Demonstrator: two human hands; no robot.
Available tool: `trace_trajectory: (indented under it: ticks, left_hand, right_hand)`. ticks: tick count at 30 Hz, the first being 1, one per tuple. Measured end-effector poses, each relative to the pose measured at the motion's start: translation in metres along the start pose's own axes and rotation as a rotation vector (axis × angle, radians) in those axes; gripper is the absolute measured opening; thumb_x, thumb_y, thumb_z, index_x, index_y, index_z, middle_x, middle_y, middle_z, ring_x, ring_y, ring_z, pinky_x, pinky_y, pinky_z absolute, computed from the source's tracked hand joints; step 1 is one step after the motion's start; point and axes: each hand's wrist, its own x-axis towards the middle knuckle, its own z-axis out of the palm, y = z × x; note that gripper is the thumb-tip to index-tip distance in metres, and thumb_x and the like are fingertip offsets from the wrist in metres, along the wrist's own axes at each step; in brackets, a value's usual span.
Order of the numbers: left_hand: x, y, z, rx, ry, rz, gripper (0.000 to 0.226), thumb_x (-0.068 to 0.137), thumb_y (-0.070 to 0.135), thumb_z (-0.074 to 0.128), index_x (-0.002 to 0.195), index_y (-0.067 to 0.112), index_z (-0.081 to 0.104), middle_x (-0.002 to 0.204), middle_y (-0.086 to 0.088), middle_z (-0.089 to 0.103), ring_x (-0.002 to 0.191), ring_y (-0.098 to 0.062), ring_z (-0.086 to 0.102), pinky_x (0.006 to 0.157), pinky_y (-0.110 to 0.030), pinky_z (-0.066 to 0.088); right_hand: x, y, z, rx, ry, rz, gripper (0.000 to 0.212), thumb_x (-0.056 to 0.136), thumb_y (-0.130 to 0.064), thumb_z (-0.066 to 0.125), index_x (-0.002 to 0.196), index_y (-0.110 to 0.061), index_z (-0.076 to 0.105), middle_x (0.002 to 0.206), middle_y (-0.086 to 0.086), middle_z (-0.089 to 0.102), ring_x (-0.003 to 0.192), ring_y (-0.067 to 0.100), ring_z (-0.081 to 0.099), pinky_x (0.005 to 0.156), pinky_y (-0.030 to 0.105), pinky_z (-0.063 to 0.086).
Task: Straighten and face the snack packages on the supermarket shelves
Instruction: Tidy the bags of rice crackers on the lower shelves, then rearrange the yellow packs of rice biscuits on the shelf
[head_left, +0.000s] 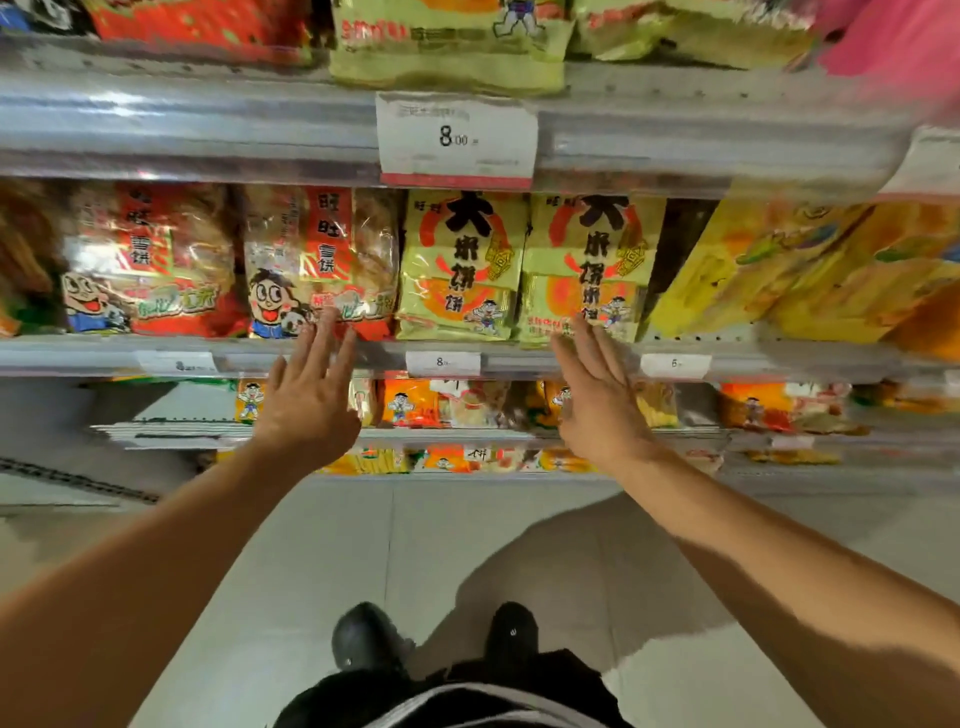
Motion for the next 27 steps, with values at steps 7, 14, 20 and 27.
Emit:
trace_trajectory:
  ticks: [7,14,20,27]
  left_hand:
    - [0.006,0.007,0.016,-0.075,0.065,-0.061,0.098,0.083,0.011,0.058,0.156,0.02,-0.008,0.16,0.003,-0.027,0.147,-0.02,-0.021,0.117,-0.048,0.003]
    - [-0.027,0.007,0.074,-0.212,0.316,0.207,0.079,0.075,0.005,0.05,0.149,-0.003,0.024,0.158,-0.025,0.019,0.146,-0.04,0.021,0.113,-0.058,0.025]
    - [-0.021,0.016,0.183,-0.81,-0.277,-0.116,0.07,0.09,0.018,0.066,0.151,0.019,0.03,0.155,-0.005,0.034,0.139,-0.028,0.037,0.112,-0.037,0.034]
    - [0.089,0.001,0.238,-1.12,-0.036,-0.359,0.05,0.09,0.008,0.061,0.138,0.013,0.048,0.111,-0.001,0.059,0.089,-0.012,0.058,0.066,-0.015,0.046]
  right_hand:
    - [-0.003,-0.002,0.013,-0.021,0.049,-0.005,0.093,0.08,-0.002,0.059,0.155,-0.019,0.007,0.161,-0.002,-0.012,0.147,0.02,-0.018,0.121,0.043,0.004]
    - [-0.022,-0.001,0.06,0.003,0.134,-0.119,0.086,0.078,-0.001,0.051,0.153,-0.007,0.007,0.158,0.006,-0.008,0.148,0.025,-0.008,0.12,0.05,0.006]
    - [-0.031,0.03,0.168,0.466,-0.346,0.135,0.071,0.092,-0.011,0.056,0.153,-0.019,0.018,0.157,0.001,0.025,0.144,0.016,0.024,0.115,0.028,0.023]
    - [0.083,0.034,0.243,0.694,0.192,0.459,0.047,0.088,-0.024,0.067,0.13,-0.009,0.05,0.096,-0.023,0.052,0.099,0.002,0.053,0.087,0.016,0.039]
